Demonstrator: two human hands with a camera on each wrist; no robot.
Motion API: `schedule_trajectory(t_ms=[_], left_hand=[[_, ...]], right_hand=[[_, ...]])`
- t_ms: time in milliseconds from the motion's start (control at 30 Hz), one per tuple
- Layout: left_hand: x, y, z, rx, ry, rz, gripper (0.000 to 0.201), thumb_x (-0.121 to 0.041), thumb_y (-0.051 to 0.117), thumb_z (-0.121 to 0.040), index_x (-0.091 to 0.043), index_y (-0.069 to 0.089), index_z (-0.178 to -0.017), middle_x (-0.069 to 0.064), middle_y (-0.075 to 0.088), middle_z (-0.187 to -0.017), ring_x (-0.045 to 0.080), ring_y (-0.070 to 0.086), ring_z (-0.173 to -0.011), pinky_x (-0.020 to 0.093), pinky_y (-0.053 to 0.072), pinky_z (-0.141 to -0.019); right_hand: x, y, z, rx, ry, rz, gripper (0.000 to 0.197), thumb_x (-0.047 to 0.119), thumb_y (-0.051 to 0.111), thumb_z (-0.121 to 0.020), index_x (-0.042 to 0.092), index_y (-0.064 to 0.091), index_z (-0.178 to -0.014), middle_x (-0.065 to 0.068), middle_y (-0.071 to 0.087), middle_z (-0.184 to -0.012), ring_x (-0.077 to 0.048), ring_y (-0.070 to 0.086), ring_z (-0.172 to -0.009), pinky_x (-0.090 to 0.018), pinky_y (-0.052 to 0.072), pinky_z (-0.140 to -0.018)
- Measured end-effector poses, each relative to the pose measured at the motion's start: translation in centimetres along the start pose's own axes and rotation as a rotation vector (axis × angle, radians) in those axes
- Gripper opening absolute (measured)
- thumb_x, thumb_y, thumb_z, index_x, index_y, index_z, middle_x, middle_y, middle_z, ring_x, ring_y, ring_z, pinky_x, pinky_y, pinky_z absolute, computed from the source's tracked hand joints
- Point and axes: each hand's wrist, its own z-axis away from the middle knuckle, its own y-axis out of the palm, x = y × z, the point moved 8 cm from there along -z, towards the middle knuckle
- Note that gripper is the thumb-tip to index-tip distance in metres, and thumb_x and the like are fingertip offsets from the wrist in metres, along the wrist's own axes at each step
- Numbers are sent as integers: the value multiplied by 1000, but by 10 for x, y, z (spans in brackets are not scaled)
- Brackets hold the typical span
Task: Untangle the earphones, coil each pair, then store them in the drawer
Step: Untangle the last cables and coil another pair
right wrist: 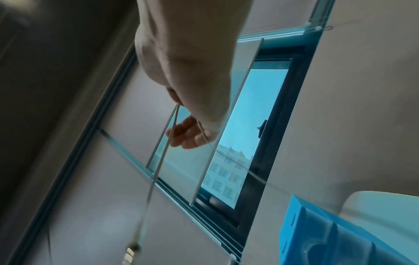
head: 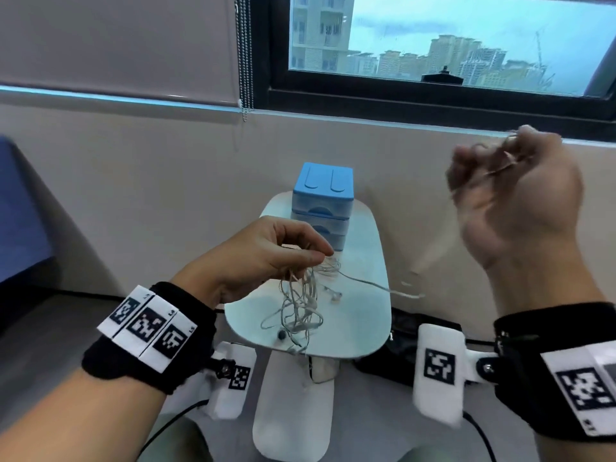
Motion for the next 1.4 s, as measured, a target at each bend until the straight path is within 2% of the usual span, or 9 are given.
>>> schedule_trajectory(t_ms=[100, 167, 400, 567, 667, 733, 933, 1167, 1400], left_hand=[[-3, -6, 2, -45, -2, 127, 12, -7, 64, -95, -8, 76, -98, 2, 57, -76, 13, 44, -57, 26, 39, -61], [-10, -7, 4, -47, 29, 213, 15, -9, 58, -98, -6, 73, -99, 2, 51, -73, 12, 36, -53, 25, 35, -58], [-24, 0, 12, -41, 93, 241, 20, -3, 49, -100, -5, 69, -101, 1, 39, -68, 10, 25, -49, 23, 28, -54], [-25, 3, 19, -36, 102, 247, 22, -2, 49, -100, -6, 70, -99, 4, 38, -70, 9, 26, -47, 22, 29, -52], [-24, 6, 19, -27, 98, 253, 21, 0, 47, -100, -5, 68, -101, 1, 41, -67, 8, 26, -46, 22, 29, -52], [-21, 9, 16, -24, 91, 236, 22, 3, 46, -100, -3, 67, -103, -1, 44, -64, 7, 27, -45, 21, 30, -51], [-10, 17, 13, -72, 66, 159, 23, 6, 48, -98, -3, 68, -103, 0, 51, -68, 8, 30, -44, 23, 29, -51], [6, 26, 13, -55, 50, 222, 27, 8, 44, -97, -3, 69, -102, 3, 53, -73, 7, 29, -43, 19, 31, -47], [7, 28, 9, -56, 55, 280, 43, 13, 32, -89, -4, 69, -101, 7, 53, -78, 6, 27, -40, 19, 31, -44]], right_hand=[[14, -35, -6, -124, -31, 378, 30, 21, 50, -93, 25, 38, -67, 2, 26, -59, -16, 25, -49, -24, 23, -47], [7, -55, -5, -110, -4, 712, 32, 20, 55, -96, 27, 38, -70, 5, 26, -53, -14, 22, -42, -23, 19, -43], [-78, -115, 34, 100, 345, 1527, 17, 21, 69, -95, 10, 56, -94, -1, 54, -43, -21, 52, -33, -22, 39, -42], [-108, -106, 57, 265, 419, 1720, 6, 24, 68, -93, 26, 69, -98, 1, 73, -82, -15, 70, -68, -27, 54, -61], [-114, -82, 57, 348, 329, 1591, 32, 9, 67, -87, 34, 73, -106, 3, 66, -118, -8, 64, -95, -20, 48, -74], [-120, -53, 62, 490, 339, 1305, 41, 0, 66, -88, 30, 75, -114, 2, 72, -119, -8, 65, -108, -18, 49, -84], [-132, -26, 74, 608, 238, 1167, 5, 11, 66, -98, 12, 71, -96, -5, 75, -81, -16, 73, -80, -19, 48, -70], [-152, -53, 90, 593, 304, 1107, 27, 16, 76, -90, 27, 61, -108, -1, 72, -96, -15, 68, -84, -41, 57, -86], [-155, -55, 89, 637, 249, 1119, 12, 14, 75, -90, 20, 68, -97, -9, 69, -88, -14, 63, -83, -43, 54, -88]])
